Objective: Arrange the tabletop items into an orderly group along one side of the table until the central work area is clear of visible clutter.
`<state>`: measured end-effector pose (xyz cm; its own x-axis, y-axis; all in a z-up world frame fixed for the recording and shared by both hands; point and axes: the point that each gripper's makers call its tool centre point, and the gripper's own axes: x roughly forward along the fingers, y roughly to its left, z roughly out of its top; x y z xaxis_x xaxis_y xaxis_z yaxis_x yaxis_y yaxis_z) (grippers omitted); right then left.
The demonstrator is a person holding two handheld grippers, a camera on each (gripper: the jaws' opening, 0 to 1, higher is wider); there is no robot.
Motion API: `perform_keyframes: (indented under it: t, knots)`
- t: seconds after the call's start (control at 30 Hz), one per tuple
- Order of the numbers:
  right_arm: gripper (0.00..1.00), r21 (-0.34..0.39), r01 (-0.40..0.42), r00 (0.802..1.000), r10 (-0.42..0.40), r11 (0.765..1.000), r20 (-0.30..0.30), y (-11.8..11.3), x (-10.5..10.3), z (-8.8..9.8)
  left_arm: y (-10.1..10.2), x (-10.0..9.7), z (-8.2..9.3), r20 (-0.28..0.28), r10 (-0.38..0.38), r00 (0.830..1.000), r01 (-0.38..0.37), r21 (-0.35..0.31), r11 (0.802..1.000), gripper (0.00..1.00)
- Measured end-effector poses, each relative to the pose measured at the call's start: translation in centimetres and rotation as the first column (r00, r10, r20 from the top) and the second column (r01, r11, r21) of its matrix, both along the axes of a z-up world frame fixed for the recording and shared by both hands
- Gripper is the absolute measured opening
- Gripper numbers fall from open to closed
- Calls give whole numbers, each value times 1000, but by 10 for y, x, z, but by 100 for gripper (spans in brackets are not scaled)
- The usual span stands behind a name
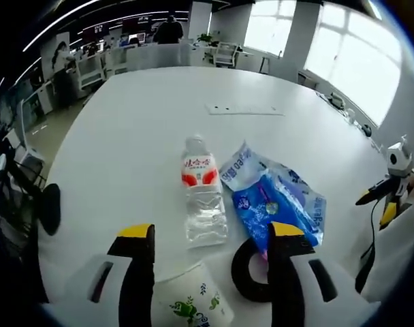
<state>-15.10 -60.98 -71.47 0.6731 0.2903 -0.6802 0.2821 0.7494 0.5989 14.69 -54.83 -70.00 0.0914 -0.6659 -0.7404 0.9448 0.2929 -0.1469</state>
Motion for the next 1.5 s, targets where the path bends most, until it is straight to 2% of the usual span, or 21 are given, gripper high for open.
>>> perform_keyframes:
  t: [0.53,0.87,1.23,1.5]
  knots:
    - [72,19,16,1000,-16,1000,-18,-6,0,-7,-32,12,-11,-27,11,1000,-11,10,1000,64]
    - [71,46,30,999,-29,998,-27,-8,2,-13,-52,17,-25,-37,14,999,-12,46,999,63]
    - [70,76,50,998,-47,996,-39,-12,4,-17,-61,23,-42,-52,31,998,-25,108,994,59]
    - [70,87,66,997,-62,994,-41,-14,5,-19,-69,24,-50,-65,37,997,-29,120,992,58]
